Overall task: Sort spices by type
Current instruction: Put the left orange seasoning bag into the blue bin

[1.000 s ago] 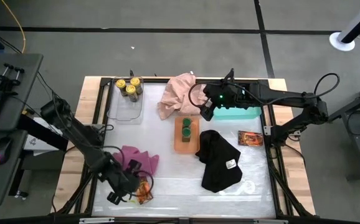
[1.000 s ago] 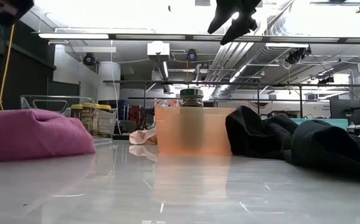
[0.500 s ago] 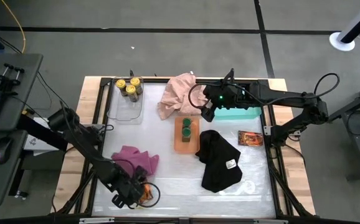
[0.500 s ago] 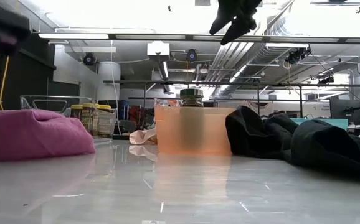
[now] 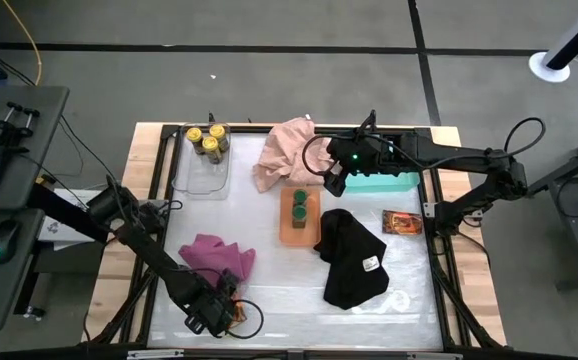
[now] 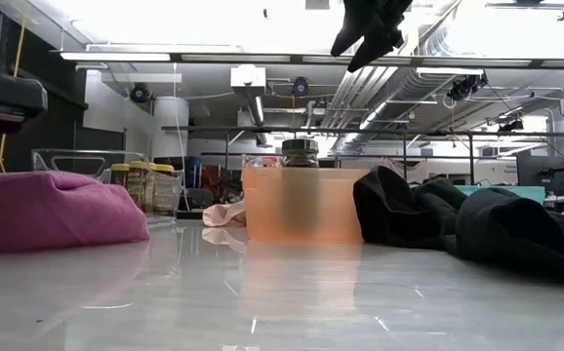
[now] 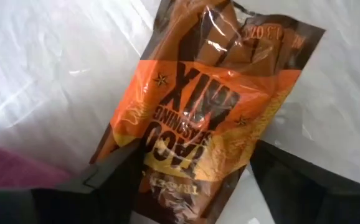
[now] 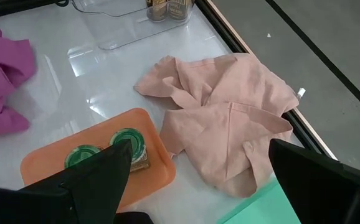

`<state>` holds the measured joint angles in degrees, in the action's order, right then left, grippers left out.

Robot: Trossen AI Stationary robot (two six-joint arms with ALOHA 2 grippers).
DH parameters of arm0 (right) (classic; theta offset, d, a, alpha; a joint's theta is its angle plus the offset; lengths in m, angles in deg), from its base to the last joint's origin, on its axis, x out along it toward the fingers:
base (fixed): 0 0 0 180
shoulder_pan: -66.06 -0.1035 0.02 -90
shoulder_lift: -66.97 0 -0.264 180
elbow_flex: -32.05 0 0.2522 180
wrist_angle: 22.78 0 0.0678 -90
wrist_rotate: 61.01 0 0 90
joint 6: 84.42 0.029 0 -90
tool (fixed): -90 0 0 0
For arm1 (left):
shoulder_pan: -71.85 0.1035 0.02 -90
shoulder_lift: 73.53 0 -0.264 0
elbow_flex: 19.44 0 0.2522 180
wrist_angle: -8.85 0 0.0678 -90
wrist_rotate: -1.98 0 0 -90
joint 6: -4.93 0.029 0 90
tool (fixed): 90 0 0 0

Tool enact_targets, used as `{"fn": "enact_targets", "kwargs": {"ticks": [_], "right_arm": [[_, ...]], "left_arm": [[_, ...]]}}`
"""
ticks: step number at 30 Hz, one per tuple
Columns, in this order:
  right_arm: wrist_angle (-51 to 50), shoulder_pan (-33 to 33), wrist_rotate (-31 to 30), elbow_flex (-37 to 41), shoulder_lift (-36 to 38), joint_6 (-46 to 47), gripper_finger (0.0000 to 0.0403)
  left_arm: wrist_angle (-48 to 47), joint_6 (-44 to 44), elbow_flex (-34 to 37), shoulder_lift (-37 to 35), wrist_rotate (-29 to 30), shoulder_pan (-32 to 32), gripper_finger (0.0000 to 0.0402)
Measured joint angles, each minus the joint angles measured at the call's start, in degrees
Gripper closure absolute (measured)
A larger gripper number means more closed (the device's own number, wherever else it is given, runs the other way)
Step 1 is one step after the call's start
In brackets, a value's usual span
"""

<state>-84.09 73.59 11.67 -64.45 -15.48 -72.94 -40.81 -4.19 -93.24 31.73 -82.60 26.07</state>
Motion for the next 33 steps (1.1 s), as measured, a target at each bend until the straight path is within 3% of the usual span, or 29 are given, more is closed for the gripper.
{"fn": "enact_targets", "kwargs": {"ticks": [4,8,10,13,18,23,28,33], "right_arm": [[-0.08,0.00,0.43,0.00,0.00,0.00,0.0029],[-0.60,0.00,0.76,0.00,0.00,0.00,0.0029],[-1.36,0.00,2.03,0.00,0.00,0.04,0.0029],[-4.09,-0.02,5.38,0.00,0.00,0.25,0.0029],[-9.56,-0.07,7.81,1.55,0.37,0.14,0.0029],[-7.46,1.43,9.10,9.55,3.86,5.11,0.0029],[9.37,3.24,19.07,21.26,9.30,16.10,0.0029],[28.98,3.48,31.70,27.98,11.90,27.77,0.0029]], "left_arm": [[0.17,-0.71,0.03,0.41,1.28,0.10,0.0201],[0.06,-3.55,0.19,-0.67,2.32,1.18,0.0337],[0.16,-5.61,0.38,-2.23,1.83,2.18,0.0382],[-2.30,-7.57,0.80,-6.16,1.99,3.80,0.0380],[-9.20,-8.35,0.45,-18.79,4.71,7.93,0.0396],[-12.24,-4.11,-2.72,-30.20,16.83,18.69,0.0398],[-5.04,11.85,-6.65,-30.44,16.23,33.46,0.0400],[3.66,25.64,-8.05,-26.95,9.82,42.15,0.0401]]}}
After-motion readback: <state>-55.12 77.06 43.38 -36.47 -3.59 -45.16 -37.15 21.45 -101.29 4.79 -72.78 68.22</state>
